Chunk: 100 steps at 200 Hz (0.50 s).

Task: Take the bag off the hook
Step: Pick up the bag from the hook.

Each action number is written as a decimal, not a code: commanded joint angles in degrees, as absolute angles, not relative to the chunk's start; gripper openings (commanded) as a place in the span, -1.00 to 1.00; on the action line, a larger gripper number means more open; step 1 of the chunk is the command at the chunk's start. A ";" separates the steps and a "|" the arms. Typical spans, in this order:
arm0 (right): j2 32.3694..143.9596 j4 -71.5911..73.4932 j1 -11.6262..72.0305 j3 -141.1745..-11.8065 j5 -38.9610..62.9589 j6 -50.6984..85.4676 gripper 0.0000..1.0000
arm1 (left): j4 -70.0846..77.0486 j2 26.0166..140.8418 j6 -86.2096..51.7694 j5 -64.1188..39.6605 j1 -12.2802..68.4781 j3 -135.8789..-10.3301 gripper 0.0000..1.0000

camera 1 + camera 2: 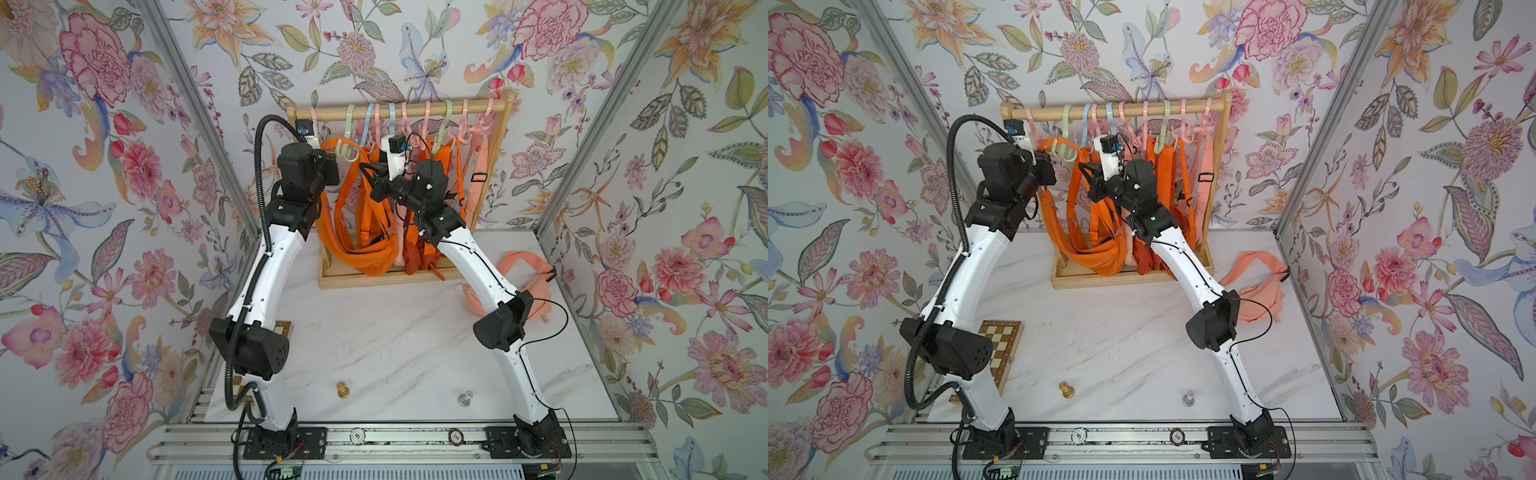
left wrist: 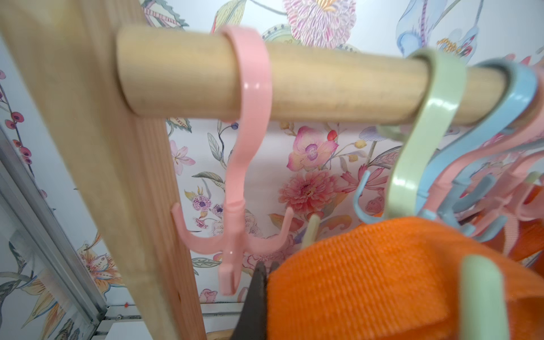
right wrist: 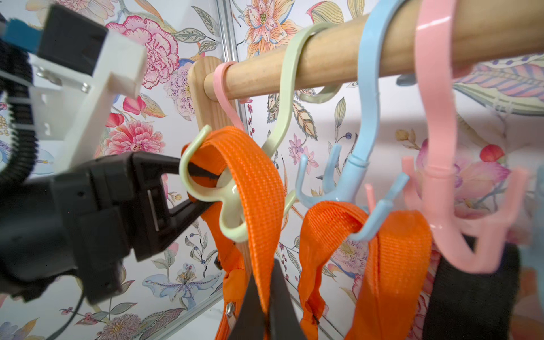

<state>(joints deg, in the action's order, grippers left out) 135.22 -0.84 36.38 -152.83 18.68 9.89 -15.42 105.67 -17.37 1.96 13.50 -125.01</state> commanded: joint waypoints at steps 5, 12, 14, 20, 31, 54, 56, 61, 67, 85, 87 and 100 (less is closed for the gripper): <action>134.82 1.73 36.74 -153.45 17.89 9.02 -1.00 | -17.46 105.15 -19.77 -0.92 13.92 -129.80 -1.00; 134.82 1.87 37.61 -153.54 17.62 8.84 -1.00 | -18.01 105.47 -19.78 -1.05 14.27 -130.54 -1.00; 134.82 1.90 38.30 -153.59 17.52 8.82 -1.00 | -18.15 105.67 -19.78 -0.97 14.31 -130.81 -1.00; 134.83 2.01 38.62 -153.70 17.14 8.70 -1.00 | -18.70 106.06 -19.78 -0.54 14.70 -131.53 -1.00; 134.79 2.15 38.90 -153.79 16.27 8.38 -1.00 | -19.64 106.88 -19.36 -0.01 15.37 -132.99 -1.00; 134.79 2.27 38.95 -154.46 12.18 8.46 -1.00 | -22.26 109.51 -17.11 2.49 17.55 -136.97 -1.00; 134.81 2.22 38.92 -154.57 11.57 8.51 -1.00 | -22.68 109.91 -16.89 2.75 17.77 -137.56 -1.00; 134.82 1.94 38.89 -154.99 10.08 8.55 -1.00 | -23.68 110.85 -16.39 3.22 18.17 -139.02 -1.00; 134.83 1.80 38.68 -155.27 8.40 8.80 -1.00 | -24.62 111.95 -16.14 3.54 18.49 -140.64 -1.00; 134.73 3.29 37.83 -155.30 6.74 9.98 -1.00 | -25.83 114.19 -16.24 3.19 19.45 -142.93 -1.00; 134.76 3.55 37.74 -155.30 6.76 10.14 -1.00 | -25.77 114.33 -16.25 3.30 19.50 -142.98 -1.00; 134.81 4.93 37.55 -155.32 6.14 10.21 -1.00 | -25.49 115.05 -16.52 3.51 20.03 -143.00 -1.00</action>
<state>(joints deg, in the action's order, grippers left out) 135.22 0.30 38.63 -153.34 10.04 9.37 -22.72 112.57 -17.37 2.81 19.05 -141.43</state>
